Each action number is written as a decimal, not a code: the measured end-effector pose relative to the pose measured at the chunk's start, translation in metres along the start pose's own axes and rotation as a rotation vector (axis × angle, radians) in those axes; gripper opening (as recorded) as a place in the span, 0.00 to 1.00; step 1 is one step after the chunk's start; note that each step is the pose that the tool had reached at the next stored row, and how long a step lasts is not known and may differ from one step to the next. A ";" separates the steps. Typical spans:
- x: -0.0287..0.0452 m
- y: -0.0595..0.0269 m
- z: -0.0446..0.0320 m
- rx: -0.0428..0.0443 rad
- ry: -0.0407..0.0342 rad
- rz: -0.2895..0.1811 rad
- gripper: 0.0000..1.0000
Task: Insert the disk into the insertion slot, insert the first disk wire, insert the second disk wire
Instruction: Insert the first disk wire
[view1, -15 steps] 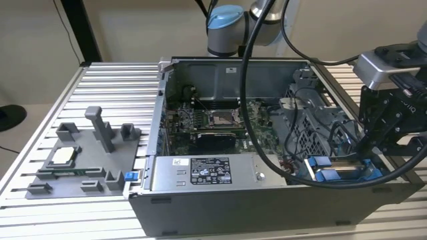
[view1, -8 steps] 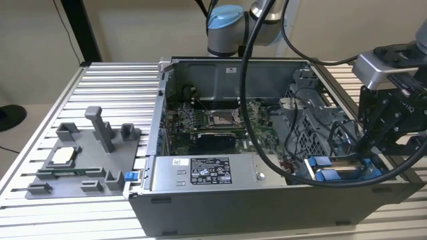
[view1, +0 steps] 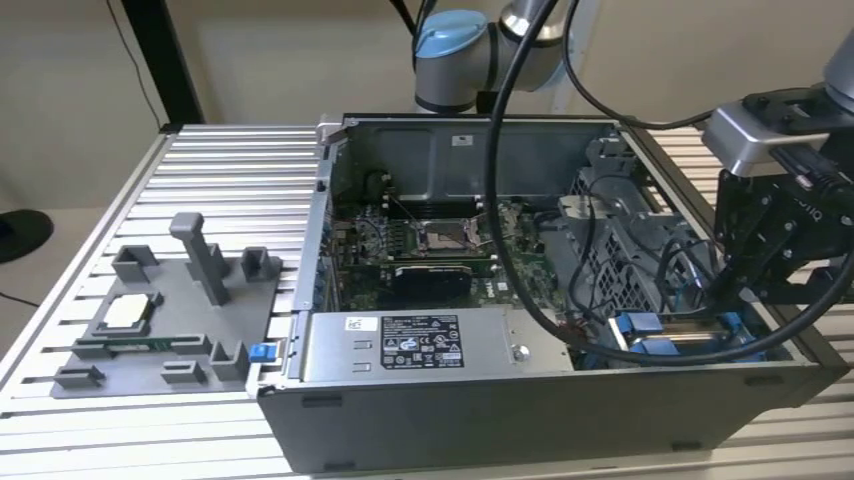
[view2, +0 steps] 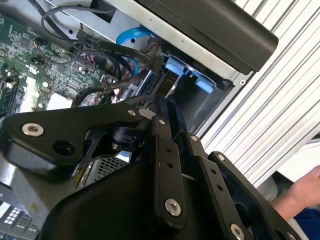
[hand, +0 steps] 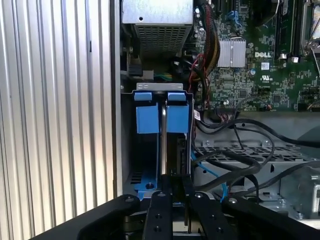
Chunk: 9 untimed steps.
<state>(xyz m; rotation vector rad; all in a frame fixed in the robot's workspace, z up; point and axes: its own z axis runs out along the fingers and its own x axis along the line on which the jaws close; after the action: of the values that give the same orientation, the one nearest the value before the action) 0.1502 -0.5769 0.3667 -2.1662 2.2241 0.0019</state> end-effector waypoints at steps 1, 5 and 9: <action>-0.0012 -0.0006 0.0003 0.0000 -0.0001 0.000 0.00; -0.0049 -0.0027 0.0013 0.0000 0.0000 0.000 0.00; -0.0076 -0.0044 0.0021 0.0000 0.0000 0.000 0.00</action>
<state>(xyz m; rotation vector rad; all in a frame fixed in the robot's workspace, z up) 0.1549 -0.5694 0.3649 -2.1661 2.2241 0.0020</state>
